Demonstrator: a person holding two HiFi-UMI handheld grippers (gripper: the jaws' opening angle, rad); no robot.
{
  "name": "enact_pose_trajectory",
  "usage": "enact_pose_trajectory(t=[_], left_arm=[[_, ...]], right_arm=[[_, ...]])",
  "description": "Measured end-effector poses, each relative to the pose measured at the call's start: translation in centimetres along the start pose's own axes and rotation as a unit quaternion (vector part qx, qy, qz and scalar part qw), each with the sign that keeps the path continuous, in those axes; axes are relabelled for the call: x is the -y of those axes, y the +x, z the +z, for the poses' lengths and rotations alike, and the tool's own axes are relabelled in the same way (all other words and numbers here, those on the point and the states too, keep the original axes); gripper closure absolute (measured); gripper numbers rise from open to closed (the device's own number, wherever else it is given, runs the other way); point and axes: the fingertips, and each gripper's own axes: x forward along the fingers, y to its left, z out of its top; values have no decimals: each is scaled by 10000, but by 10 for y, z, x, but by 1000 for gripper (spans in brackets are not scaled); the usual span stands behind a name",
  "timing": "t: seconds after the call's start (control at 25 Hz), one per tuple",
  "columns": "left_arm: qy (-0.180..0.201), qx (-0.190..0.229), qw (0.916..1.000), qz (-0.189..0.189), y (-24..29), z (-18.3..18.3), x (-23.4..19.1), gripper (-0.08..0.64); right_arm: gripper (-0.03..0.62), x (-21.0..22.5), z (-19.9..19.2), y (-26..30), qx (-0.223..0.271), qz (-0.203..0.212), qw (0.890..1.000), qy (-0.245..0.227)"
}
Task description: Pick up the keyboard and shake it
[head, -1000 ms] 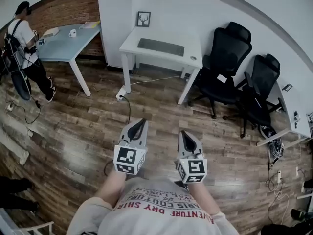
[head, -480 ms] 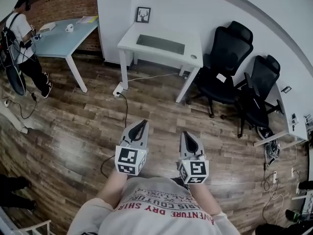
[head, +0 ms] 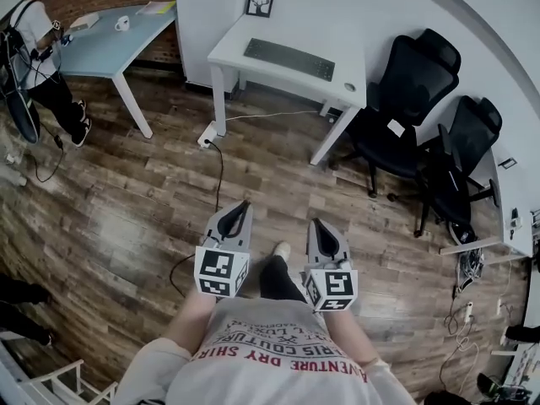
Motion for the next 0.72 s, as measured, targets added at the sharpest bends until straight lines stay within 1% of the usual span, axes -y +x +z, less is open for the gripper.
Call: enact_pose_trajectory(t=[0.12,0.2,0.32,0.44,0.52,0.64,0.72], left_arm=[[72,-71,9999,140,28,3,-11,528],[148,-207,9995,200,50,6,-15,528],[207,-363,9990,187,88,19,-17,528],[179,-360,9988,291,137,34,-26,528],[60,-351,9987,353,173,44,-32,528],[-280,-311,9987,295,227,60,-37,528],[-418,-308,9981,324,259,66,-41,528]], right_arm=[[566,18,0,34,1,96,9999,99],[566,32,5,59,-11,163,9997,164],[566,58,19,97,10,315,9992,249],[566,87,29,140,-13,458,9987,211],[566,111,32,169,-121,483,9983,288],[566,140,39,208,-262,629,9963,517],[566,155,44,232,-248,734,9957,513]])
